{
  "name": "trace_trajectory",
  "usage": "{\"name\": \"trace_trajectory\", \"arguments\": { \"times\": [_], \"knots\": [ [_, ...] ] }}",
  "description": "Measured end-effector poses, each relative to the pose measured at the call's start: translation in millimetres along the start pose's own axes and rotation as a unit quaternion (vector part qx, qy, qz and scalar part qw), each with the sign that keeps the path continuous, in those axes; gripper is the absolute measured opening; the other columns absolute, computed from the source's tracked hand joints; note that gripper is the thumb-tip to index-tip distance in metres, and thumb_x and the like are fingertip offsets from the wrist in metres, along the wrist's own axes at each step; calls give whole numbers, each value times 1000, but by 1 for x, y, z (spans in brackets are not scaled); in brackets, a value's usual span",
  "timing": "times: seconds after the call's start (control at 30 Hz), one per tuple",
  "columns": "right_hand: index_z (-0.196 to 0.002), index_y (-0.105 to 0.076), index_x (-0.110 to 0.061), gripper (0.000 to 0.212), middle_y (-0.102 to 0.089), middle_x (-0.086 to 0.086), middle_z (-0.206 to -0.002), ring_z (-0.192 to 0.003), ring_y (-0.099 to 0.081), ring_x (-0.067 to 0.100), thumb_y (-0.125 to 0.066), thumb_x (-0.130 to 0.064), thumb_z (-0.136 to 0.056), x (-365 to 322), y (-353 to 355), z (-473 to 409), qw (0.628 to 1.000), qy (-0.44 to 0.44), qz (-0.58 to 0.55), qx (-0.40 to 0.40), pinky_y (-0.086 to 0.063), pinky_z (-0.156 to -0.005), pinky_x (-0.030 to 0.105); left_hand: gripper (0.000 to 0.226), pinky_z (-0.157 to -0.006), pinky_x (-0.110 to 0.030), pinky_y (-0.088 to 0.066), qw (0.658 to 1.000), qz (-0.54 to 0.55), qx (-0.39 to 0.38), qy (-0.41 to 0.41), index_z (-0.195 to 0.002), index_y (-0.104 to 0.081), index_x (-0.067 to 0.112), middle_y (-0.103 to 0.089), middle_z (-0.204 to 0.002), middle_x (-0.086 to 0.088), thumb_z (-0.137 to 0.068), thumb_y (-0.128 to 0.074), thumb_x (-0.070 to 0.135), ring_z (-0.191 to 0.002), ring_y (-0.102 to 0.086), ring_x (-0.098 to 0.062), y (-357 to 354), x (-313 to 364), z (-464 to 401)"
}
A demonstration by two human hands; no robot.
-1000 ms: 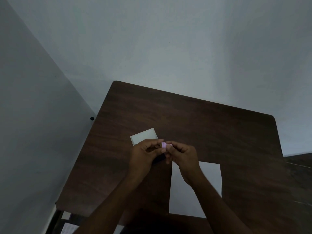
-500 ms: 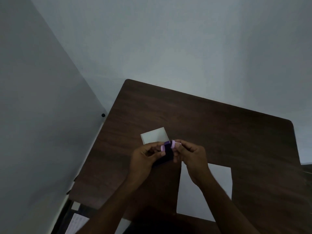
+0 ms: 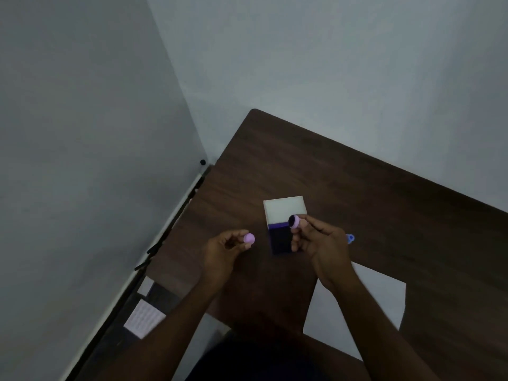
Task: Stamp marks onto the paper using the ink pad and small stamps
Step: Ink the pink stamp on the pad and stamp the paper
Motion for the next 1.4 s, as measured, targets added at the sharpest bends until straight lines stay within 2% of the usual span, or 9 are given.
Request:
{"name": "trace_trajectory", "arguments": {
  "times": [0.23, 0.37, 0.5, 0.7, 0.9, 1.03, 1.13, 1.3, 1.4],
  "knots": [
    [-105, -67, -1, 20, -66, 15, -79, -60, -60, 17, -54, -4, -91, 6, -19, -2, 998, -53, -26, -3, -55, -51, 28, 29, -89, -40, -54, 994, -99, 37, -15, -95, -73, 37, -71, -94, 16, -71, -75, 53, -94, -65, -4, 22, -47, -21],
    [-105, -66, 1, 20, -64, 16, -80, -61, -58, 19, -51, -4, -92, 5, -26, 0, 995, -76, -63, -6, -53, -50, 29, 32, -88, -41, -47, 953, -281, 104, -37, -96, -69, 50, -61, -96, 19, -69, -65, 67, -98, -55, -8, 26, -59, -28],
    [-109, -64, 2, 23, -63, 15, -81, -66, -55, 21, -49, -4, -93, -4, -29, 9, 992, -90, -88, -16, -50, -54, 31, 47, -86, -38, -39, 923, -363, 122, -30, -94, -73, 39, -57, -98, 12, -69, -54, 74, -98, -48, -12, 24, -57, -28],
    [-109, -62, 1, 24, -61, 13, -79, -67, -54, 19, -44, -5, -93, -16, -28, 18, 978, -91, -180, -55, -47, -57, 32, 40, -85, -35, -27, 939, -318, 129, -36, -86, -70, 29, -55, -95, 13, -66, -70, 64, -96, -40, -6, 23, -43, -26],
    [-96, -70, 0, 26, -62, 15, -83, -70, -53, 19, -46, -6, -90, -23, -29, 25, 939, -110, -315, -86, -46, -61, 30, 25, -79, -28, -53, 978, -125, 60, -158, -91, -72, 38, -61, -106, 8, -67, -75, 40, -103, -59, -18, -1, 39, -8],
    [-98, -69, 5, 22, -62, 19, -88, -70, -57, 21, -58, -5, -82, -26, -31, 28, 909, -123, -389, -81, -52, -61, 31, 44, -84, -27, -52, 941, -167, -4, -294, -111, -69, 26, -62, -111, 4, -71, -73, 43, -105, -58, -13, -26, 113, 20],
    [-101, -69, 8, 46, -64, 22, -93, -70, -61, 22, -82, 1, -57, -31, -35, 31, 879, -120, -445, -120, -52, -54, 26, 62, -87, -36, -54, 929, -190, -31, -317, -115, -68, 17, -64, -112, 0, -68, -69, 58, -105, -59, -15, -39, 131, 25],
    [-98, -71, 7, 54, -70, 21, -97, -75, -68, 22, -88, 0, -47, -37, -32, 33, 880, -101, -446, -130, -54, -60, 22, 51, -84, -36, -55, 928, -171, -11, -332, -107, -71, 17, -64, -109, 2, -67, -75, 49, -102, -60, -13, -49, 140, 31],
    [-94, -72, 8, 56, -71, 23, -96, -75, -71, 25, -90, 1, -41, -37, -30, 34, 882, -96, -443, -127, -56, -63, 23, 44, -84, -19, -47, 923, -198, 10, -328, -101, -69, 24, -66, -106, 0, -68, -70, 53, -100, -56, -10, -51, 141, 32]
  ]
}}
Point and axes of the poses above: each hand's wrist, its own z-axis away from the middle knuckle, its own y-axis out of the back of the hand, x = y × z, the point moved 3 cm from there along -z, towards the middle knuckle
